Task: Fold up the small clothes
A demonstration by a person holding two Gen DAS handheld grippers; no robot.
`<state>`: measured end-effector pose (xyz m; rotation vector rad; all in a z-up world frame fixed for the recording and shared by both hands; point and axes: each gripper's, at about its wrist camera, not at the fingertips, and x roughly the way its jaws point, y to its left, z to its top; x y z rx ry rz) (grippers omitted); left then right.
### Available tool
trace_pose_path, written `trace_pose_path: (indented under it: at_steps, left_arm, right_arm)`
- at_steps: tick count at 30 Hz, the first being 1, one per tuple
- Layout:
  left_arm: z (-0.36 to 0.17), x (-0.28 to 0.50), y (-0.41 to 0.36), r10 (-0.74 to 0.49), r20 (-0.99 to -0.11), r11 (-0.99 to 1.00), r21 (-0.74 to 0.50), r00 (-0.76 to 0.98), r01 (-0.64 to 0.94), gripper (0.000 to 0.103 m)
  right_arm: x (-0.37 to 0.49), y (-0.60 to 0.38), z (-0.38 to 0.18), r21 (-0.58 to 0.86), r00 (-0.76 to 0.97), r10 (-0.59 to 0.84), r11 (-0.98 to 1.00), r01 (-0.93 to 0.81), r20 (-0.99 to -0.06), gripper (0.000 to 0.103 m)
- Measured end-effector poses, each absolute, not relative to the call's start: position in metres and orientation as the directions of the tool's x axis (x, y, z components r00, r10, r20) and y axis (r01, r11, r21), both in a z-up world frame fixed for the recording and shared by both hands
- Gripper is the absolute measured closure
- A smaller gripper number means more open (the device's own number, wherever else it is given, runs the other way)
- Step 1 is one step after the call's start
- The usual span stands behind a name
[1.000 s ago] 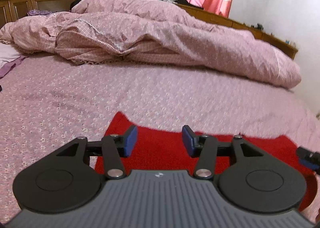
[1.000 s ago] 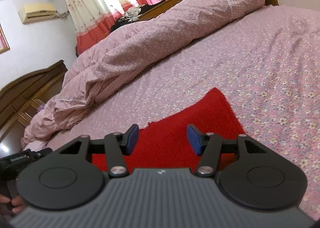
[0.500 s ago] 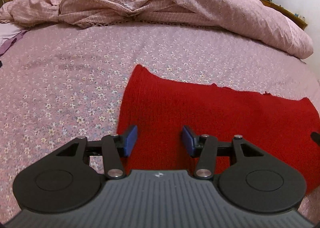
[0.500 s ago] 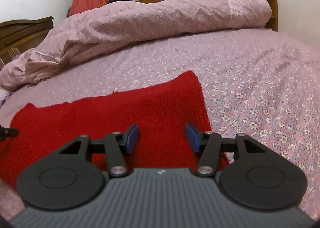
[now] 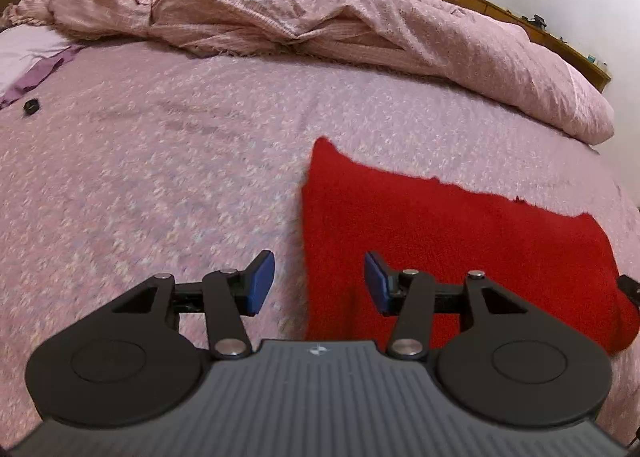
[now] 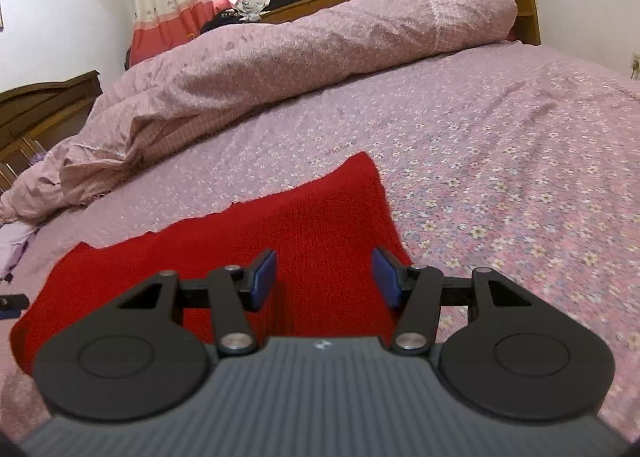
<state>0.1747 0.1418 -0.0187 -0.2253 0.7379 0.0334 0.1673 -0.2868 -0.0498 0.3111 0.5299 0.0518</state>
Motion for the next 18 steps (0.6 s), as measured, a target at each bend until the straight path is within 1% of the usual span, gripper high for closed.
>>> trace_pose_path:
  at_steps: [4, 8, 11, 15, 18]
  left_arm:
    - [-0.025, 0.155, 0.142, -0.059, -0.680, 0.974, -0.201, 0.731, -0.108, 0.047]
    - [-0.033, 0.142, 0.142, -0.077, -0.685, 0.962, -0.242, 0.724, -0.126, 0.047]
    - [-0.043, 0.139, 0.142, -0.037, -0.705, 0.964, -0.211, 0.708, -0.160, 0.047]
    - [-0.050, 0.140, 0.146, -0.036, -0.718, 0.952, -0.236, 0.695, -0.195, 0.047]
    - [-0.050, 0.142, 0.145, -0.020, -0.725, 0.952, -0.224, 0.688, -0.208, 0.043]
  right_arm:
    - [0.147, -0.292, -0.046, 0.306, 0.863, 0.136, 0.952, 0.022, -0.487, 0.048]
    - [0.130, -0.295, -0.045, 0.307, 0.863, 0.128, 0.951, 0.033, -0.488, 0.048]
    - [0.122, -0.296, -0.048, 0.285, 0.865, 0.086, 0.956, 0.068, -0.495, 0.047]
    - [0.127, -0.304, -0.062, 0.309, 0.829, 0.074, 0.943, 0.122, -0.554, 0.047]
    - [0.130, -0.312, -0.076, 0.360, 0.813, 0.096, 0.922, 0.145, -0.575, 0.047]
